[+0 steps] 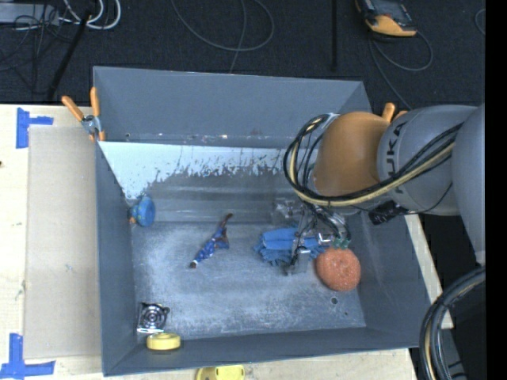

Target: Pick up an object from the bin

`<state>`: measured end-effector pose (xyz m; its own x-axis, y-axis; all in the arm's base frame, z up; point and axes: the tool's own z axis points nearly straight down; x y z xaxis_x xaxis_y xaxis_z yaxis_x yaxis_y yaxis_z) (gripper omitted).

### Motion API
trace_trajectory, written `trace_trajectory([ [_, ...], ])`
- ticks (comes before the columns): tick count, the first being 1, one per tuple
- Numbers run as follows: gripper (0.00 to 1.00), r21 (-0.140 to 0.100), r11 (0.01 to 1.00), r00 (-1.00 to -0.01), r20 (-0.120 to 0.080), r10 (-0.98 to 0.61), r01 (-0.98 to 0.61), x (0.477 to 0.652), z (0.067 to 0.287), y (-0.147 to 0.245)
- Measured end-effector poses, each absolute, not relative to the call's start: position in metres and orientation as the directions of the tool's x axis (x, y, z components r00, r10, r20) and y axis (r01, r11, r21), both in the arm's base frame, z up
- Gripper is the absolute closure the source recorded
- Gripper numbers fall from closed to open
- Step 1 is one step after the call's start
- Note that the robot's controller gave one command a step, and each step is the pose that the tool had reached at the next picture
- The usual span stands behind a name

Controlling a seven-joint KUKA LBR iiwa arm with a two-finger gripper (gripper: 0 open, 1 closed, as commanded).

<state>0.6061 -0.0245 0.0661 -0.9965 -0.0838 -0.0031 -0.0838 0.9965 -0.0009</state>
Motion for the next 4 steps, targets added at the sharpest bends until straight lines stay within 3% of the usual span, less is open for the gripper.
trace_trajectory([
  [1, 1.0, 0.002, 0.999, -0.999, 0.001, -0.05, -0.05, 0.599, 0.069, -0.026],
  [3, 1.0, 0.002, 0.999, -0.999, 0.003, -0.05, -0.05, 0.599, 0.072, -0.026],
  [4, 1.0, 0.002, 0.999, -0.999, 0.006, -0.049, -0.049, 0.597, 0.084, -0.026],
])
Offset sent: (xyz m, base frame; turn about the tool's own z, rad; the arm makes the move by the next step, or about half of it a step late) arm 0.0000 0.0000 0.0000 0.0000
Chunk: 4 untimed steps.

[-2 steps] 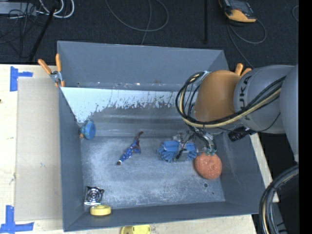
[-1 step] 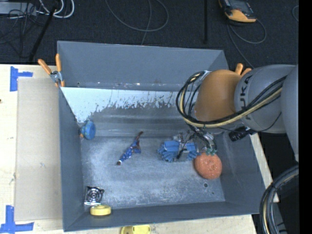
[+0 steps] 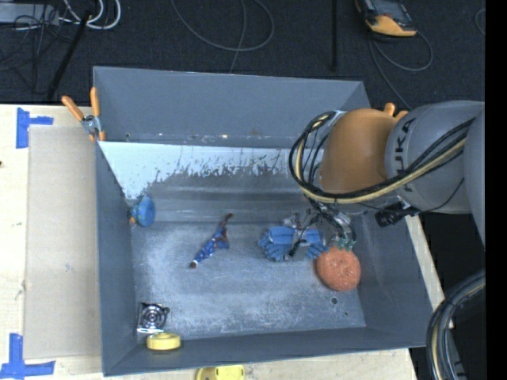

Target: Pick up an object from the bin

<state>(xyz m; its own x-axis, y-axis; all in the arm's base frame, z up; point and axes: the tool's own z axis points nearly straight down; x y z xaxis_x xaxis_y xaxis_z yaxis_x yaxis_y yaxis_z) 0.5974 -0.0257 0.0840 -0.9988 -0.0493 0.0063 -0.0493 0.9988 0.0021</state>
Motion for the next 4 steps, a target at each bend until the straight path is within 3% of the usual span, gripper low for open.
trace_trajectory([
  [2, 1.0, 0.001, 0.999, -0.999, -0.002, -0.049, -0.049, 0.6, 0.107, -0.026],
  [4, 1.0, 0.001, 0.999, -0.999, 0.004, -0.048, -0.048, 0.598, 0.123, -0.026],
])
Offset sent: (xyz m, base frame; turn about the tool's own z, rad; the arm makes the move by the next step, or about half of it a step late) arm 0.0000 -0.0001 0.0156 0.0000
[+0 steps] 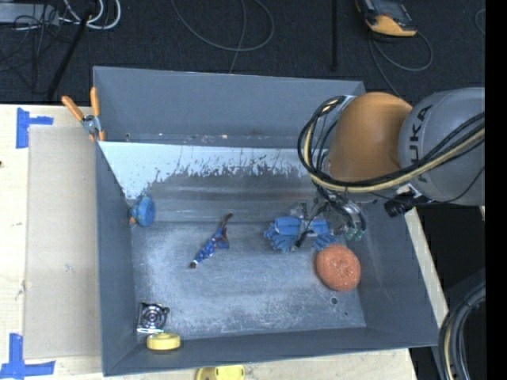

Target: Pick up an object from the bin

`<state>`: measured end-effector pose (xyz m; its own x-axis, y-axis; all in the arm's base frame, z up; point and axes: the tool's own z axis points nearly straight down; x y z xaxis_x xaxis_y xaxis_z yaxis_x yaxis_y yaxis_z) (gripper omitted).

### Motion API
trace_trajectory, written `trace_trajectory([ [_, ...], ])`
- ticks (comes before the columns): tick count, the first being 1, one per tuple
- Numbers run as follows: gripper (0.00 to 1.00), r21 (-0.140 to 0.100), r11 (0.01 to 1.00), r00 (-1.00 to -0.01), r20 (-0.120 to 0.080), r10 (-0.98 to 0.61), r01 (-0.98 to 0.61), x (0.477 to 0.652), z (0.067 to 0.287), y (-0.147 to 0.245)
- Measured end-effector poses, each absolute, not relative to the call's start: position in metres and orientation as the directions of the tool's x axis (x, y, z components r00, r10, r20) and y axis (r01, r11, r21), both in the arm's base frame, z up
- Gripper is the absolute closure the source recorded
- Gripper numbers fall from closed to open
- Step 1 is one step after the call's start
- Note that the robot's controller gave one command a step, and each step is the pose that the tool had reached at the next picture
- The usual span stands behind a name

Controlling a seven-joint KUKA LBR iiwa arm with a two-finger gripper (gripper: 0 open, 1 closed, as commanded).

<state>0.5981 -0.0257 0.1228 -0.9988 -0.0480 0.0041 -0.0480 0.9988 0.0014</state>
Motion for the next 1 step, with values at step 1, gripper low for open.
trace_trajectory([
  [1, 1.0, 0.001, 0.999, -0.999, 0.005, -0.048, -0.048, 0.5976, 0.1441, -0.0255],
])
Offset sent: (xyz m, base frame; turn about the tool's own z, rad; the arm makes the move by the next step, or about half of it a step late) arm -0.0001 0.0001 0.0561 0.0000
